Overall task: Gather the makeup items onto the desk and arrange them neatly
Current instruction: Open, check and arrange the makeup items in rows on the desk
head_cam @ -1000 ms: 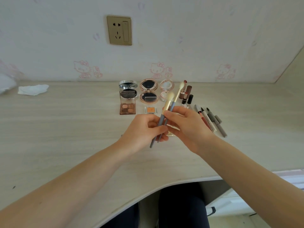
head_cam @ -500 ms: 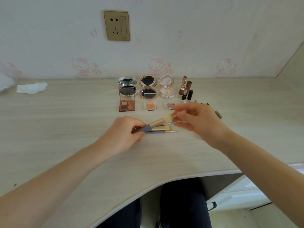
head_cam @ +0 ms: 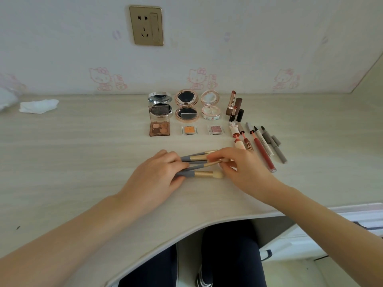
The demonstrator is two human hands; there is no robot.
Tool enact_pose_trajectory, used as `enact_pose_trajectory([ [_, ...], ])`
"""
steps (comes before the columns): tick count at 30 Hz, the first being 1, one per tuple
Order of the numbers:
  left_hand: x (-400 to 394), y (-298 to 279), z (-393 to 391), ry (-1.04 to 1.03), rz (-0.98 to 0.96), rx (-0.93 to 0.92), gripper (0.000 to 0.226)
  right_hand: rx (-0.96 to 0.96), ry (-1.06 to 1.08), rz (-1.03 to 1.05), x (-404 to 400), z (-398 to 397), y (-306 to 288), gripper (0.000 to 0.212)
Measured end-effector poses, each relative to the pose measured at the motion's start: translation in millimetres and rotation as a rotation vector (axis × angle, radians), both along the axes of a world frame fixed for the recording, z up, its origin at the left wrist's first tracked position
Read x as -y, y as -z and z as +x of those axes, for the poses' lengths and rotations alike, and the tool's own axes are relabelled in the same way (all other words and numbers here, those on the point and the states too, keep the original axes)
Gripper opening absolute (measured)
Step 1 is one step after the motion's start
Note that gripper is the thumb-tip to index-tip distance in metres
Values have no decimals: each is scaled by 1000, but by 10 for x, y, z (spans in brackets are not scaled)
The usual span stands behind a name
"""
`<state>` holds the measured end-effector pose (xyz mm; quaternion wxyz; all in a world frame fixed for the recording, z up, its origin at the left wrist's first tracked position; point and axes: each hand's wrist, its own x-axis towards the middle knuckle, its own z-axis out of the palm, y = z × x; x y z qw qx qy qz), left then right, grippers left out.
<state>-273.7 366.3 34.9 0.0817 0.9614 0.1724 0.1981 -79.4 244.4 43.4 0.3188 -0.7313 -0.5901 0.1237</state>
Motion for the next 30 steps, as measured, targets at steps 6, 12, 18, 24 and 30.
enact_pose_trajectory([
  [6, 20, 43, -7, 74, -33, 22, 33, 217, -143, 150, -19, -29, 136, 27],
  [12, -64, 110, -97, 41, -94, 2, 46, 377, -200, 92, 57, -23, 229, 33],
  [18, -169, 142, -85, 24, -60, 2, 32, 393, -166, 68, -23, 14, 212, 36],
  [24, -264, 161, 24, -19, -18, 8, 31, 434, -103, 57, -158, 0, 209, 34],
  [30, -195, 185, 42, 24, 29, 27, 37, 472, -62, 91, -139, 32, 237, 29],
])
